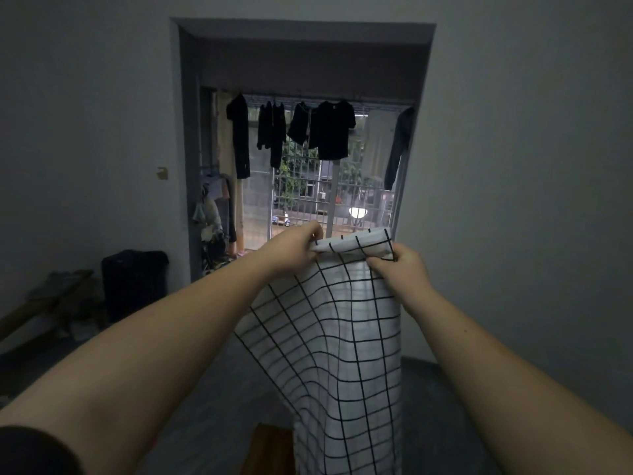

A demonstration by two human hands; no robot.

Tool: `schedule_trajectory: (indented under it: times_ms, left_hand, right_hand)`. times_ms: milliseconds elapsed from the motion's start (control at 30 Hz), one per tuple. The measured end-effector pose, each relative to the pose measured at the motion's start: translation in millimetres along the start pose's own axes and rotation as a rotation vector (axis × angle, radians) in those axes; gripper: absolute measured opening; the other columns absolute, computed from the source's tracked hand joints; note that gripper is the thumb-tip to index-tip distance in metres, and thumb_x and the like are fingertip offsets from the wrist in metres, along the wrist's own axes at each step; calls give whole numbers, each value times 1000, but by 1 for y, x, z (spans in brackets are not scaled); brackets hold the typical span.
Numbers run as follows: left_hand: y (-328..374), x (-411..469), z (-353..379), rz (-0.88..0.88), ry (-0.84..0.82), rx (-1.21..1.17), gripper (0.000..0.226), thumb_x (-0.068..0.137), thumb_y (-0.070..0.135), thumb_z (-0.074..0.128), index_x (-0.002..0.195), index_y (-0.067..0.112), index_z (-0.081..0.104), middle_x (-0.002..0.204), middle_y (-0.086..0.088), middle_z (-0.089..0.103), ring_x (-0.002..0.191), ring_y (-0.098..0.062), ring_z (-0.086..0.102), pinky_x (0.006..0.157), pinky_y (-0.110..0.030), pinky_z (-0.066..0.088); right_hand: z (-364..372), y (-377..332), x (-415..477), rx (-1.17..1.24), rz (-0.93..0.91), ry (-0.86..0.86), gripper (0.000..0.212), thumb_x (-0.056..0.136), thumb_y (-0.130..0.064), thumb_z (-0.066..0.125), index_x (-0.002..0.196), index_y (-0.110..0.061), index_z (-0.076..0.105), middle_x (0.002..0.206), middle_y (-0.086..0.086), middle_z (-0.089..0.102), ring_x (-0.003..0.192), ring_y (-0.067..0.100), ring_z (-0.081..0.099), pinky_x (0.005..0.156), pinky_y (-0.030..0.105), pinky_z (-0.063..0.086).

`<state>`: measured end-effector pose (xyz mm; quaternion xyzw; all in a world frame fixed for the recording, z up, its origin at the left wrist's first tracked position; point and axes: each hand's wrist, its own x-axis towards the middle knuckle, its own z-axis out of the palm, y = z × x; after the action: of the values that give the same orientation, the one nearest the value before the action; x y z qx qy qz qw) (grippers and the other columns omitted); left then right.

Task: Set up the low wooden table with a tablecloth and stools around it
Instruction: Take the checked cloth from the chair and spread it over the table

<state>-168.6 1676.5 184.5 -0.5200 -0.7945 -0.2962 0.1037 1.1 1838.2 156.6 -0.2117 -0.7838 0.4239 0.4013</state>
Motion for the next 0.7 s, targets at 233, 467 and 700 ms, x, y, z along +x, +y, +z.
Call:
schedule_trajectory:
  times_ms: [233,467,700]
  left_hand:
    - [8,6,-6,50,85,-59,20,90,23,65,87,31,47,85,8,61,77,-12,58,62,-34,47]
    - [20,5,-28,132,86,-135,26,91,24,65,87,38,43,83,9,63,72,-6,59,57,-28,45]
    - [31,5,-31,147,48,-113,29,88,27,67,88,37,40,82,6,62,67,0,58,54,-22,47]
  right_hand:
    - [-25,-26,-13,180,-88,-246,41,70,-23,61,110,-31,64,109,-1,72,96,14,70,81,35,57]
    - [-40,-53,-15,361,-277,-403,70,83,12,43,124,-40,65,98,8,68,89,18,64,75,28,52]
    - [-20,-62,-15,-48,-425,-358,54,85,4,58,104,-45,71,114,-13,64,109,14,60,92,35,53]
